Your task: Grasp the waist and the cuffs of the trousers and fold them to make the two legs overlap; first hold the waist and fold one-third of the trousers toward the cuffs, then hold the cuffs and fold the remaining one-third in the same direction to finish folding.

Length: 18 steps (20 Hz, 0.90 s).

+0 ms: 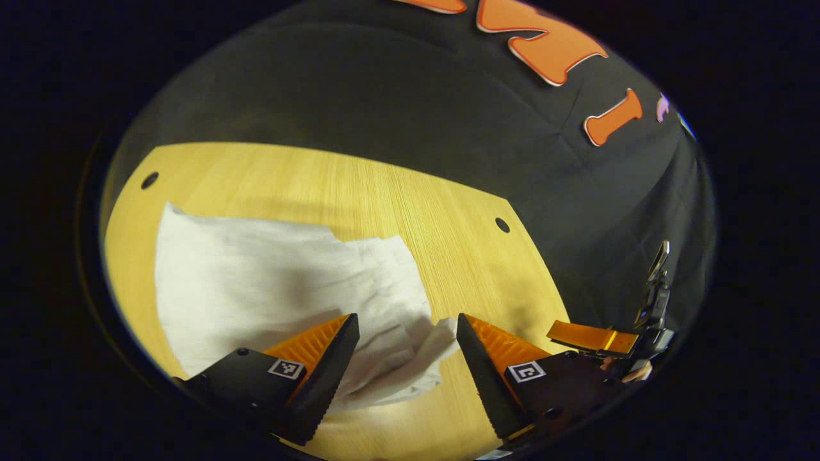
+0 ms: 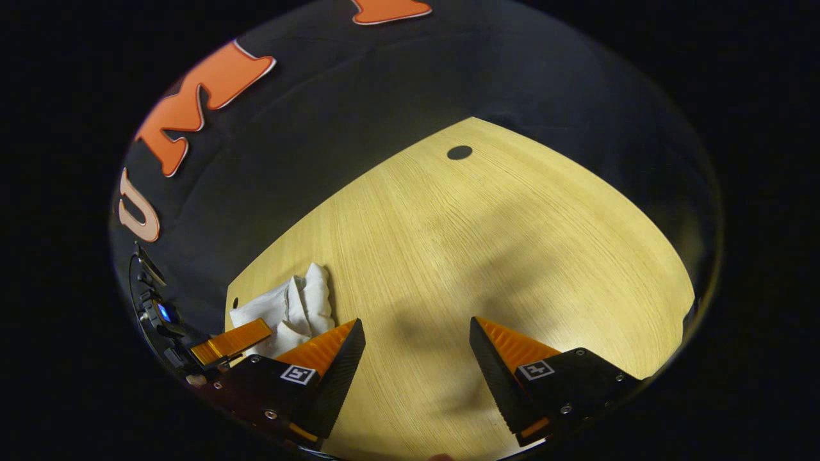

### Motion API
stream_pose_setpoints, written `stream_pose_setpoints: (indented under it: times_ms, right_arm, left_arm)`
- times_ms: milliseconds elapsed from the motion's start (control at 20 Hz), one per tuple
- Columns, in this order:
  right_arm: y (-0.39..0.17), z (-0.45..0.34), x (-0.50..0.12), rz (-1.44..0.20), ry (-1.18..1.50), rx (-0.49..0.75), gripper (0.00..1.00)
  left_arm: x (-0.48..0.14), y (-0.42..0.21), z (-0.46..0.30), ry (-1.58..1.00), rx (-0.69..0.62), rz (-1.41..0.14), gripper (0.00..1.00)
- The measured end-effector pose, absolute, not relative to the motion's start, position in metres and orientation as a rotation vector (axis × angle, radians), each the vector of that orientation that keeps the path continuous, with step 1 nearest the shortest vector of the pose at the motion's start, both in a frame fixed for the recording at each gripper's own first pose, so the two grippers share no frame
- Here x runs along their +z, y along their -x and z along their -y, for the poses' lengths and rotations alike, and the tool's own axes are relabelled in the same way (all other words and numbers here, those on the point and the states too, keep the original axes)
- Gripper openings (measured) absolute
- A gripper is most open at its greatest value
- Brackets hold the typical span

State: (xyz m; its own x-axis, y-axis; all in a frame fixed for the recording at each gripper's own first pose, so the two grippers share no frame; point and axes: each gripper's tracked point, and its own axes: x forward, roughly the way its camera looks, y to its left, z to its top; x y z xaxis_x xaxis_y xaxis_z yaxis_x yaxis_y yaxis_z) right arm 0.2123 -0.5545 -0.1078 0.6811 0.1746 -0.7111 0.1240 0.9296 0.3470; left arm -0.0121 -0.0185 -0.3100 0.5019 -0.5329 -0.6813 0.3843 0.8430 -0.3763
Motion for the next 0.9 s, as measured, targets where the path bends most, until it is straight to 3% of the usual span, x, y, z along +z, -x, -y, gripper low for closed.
stream_pose_setpoints:
  times_ms: [500,900]
  right_arm:
    - [-0.242,0.507,0.016,-0.477,-0.203,0.169,0.98]
    - [-0.236,0.481,0.085,-0.211,-0.142,0.235,0.98]
  left_arm:
    - [-0.196,-0.023,-0.106,0.051,-0.261,-0.461,0.99]
    - [-0.150,-0.046,-0.175,0.067,-0.099,-0.218,0.99]
